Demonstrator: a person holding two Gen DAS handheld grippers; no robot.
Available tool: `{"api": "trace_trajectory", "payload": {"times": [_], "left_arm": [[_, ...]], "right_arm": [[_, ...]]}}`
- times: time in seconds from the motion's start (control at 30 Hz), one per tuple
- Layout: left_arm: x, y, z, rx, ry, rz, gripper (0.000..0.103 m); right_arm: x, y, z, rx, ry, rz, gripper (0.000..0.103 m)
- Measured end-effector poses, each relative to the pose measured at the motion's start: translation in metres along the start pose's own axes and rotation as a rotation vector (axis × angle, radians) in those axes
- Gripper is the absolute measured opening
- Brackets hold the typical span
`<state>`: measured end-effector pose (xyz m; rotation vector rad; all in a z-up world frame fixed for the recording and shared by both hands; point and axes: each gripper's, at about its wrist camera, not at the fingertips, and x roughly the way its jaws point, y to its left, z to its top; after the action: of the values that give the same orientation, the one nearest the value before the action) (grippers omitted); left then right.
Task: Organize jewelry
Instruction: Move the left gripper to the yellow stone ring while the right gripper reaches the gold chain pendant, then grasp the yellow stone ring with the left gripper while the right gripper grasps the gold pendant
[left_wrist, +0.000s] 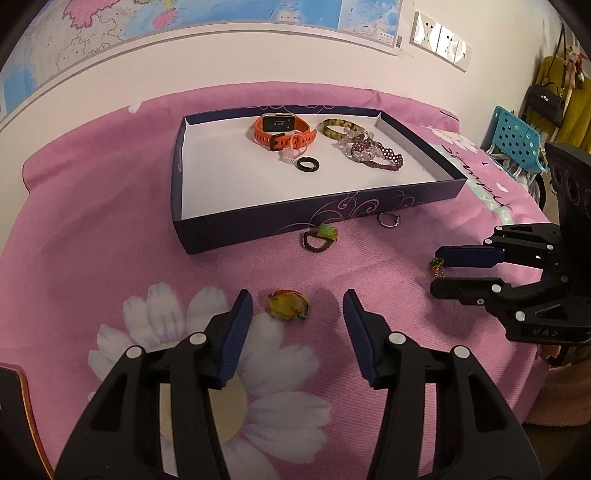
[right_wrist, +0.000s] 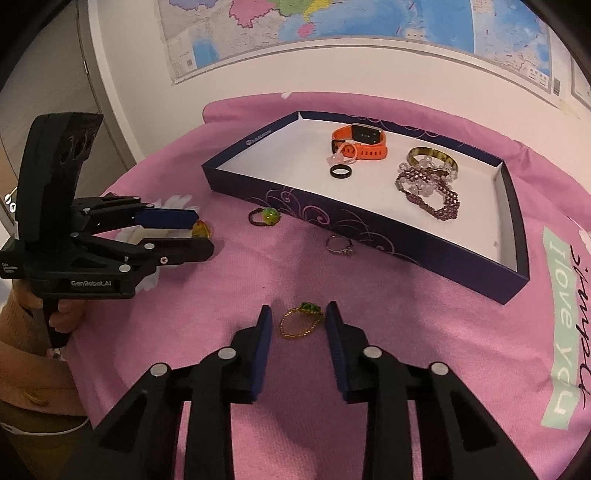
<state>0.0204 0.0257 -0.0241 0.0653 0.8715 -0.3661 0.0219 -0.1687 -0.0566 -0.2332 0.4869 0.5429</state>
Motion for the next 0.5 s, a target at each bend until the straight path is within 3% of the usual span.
{"api": "trace_trajectory", "payload": {"times": [0.03, 0.17, 0.5], "left_arm": [[0.0001, -0.0004, 0.0000, 0.001, 0.001, 0.000, 0.045], [0.0002, -0.0005, 0.0000, -0.002, 0.004, 0.000, 0.041], [-0.0023, 0.0037, -0.0019, -0.018, 0.006, 0.013, 0.019]], "right_arm": [[-0.0002, -0.0008, -0.0001, 0.000, 0.000, -0.012, 0.019], [-0.0012, -0.0030, -0.0002, 0.003, -0.001, -0.018, 0.015], [-0.0039, -0.0070, -0.0004, 0.022, -0.016, -0.008, 0.012]]}}
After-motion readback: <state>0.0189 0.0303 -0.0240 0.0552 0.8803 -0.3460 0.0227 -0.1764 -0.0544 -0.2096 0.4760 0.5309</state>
